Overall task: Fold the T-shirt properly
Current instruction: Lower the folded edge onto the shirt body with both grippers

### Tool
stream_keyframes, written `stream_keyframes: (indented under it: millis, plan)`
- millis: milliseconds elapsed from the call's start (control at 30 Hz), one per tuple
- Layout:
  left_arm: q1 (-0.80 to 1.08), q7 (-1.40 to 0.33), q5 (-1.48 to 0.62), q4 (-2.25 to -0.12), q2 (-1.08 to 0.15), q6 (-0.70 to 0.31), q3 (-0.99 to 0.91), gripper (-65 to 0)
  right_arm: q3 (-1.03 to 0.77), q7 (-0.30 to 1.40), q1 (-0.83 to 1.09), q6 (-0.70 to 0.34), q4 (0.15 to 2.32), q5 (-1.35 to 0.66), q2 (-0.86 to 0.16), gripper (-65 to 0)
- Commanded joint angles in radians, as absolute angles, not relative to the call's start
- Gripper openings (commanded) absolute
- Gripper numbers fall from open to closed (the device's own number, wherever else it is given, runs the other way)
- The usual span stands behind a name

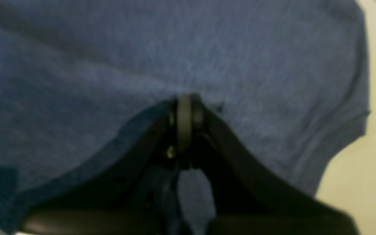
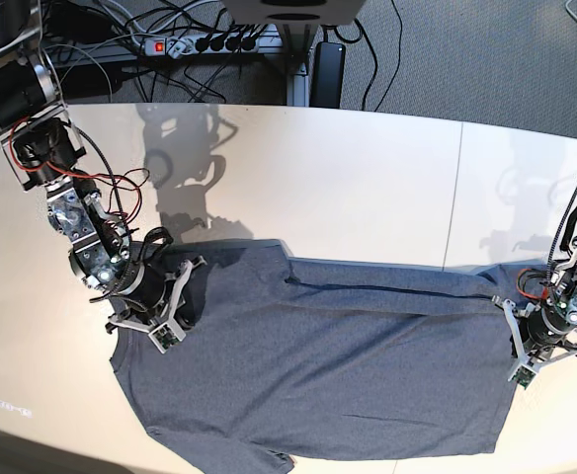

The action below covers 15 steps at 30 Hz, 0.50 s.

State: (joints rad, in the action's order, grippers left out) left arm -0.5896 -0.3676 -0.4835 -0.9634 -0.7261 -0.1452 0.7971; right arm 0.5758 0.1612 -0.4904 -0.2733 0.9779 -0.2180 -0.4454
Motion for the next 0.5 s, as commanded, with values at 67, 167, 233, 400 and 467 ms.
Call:
stream_keyframes:
  millis: [67, 167, 233, 400, 467]
  plan:
    - [-0.594, -0.369, -0.498, -0.971, -0.742, -0.147, 0.784, -65.0, 0.563, 0.139, -0.517, -0.224, 0.983, -0.224, -0.451, -65.0]
    - [-0.567, -0.372, -0.498, -0.971, -0.743, -0.147, 0.784, -65.0, 0.563, 0.152, -0.517, -0.224, 0.983, -0.224, -0.451, -65.0]
    - [-0.556, -0.372, -0.498, -0.971, -0.743, -0.147, 0.784, -65.0, 0.563, 0.162, -0.517, -0.224, 0.983, -0.225, -0.451, -65.0]
    - [-0.545, -0.405, -0.503, -0.971, -0.743, -0.146, 0.745, -65.0, 0.563, 0.163, -0.517, -0.224, 0.983, -0.224, -0.451, -65.0]
    - [-0.542, -0.429, -0.524, -0.971, -0.743, -0.147, 0.722, -65.0, 0.563, 0.166, -0.517, -0.224, 0.983, -0.224, -0.451, -65.0]
